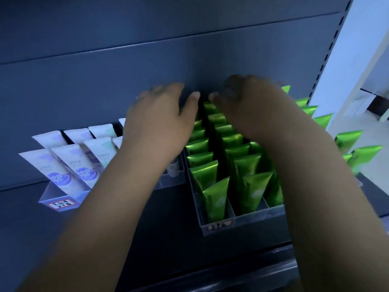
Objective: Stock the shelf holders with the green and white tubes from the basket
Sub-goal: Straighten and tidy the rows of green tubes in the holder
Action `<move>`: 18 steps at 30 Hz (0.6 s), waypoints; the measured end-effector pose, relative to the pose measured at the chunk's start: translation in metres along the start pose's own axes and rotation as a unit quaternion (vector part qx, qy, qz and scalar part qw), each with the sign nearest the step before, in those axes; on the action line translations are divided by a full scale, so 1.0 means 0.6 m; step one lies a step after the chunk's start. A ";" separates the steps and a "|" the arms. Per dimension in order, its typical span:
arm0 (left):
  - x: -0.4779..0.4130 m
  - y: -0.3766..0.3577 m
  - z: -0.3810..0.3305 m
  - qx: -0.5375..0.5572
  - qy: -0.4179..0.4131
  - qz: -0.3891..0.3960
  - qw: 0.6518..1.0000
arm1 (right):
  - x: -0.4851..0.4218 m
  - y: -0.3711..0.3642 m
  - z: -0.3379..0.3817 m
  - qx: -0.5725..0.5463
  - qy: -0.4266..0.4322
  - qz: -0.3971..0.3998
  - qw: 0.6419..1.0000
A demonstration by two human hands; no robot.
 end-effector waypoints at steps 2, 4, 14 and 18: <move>0.019 0.020 -0.005 -0.025 0.002 -0.002 1.000 | 0.019 -0.002 0.042 0.009 0.042 -0.005 0.999; 0.039 0.042 0.001 -0.034 0.029 -0.006 0.999 | 0.034 -0.008 0.077 0.020 0.083 -0.009 0.996; 0.193 0.156 0.008 -0.091 0.174 -0.025 0.980 | 0.132 0.017 0.167 -0.007 0.151 0.011 0.988; 0.268 0.175 -0.031 -0.115 0.193 -0.037 0.974 | 0.204 0.053 0.162 -0.020 0.164 0.007 0.986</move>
Point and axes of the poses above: each hand's wrist, its own x-axis away from the middle knuckle, its own y-axis out of the back of the hand, z = x × y, the point moved 3 cm from there along -x, towards the middle knuckle, and after that the axes turned 14 degrees about x, right-handed, at the moved point
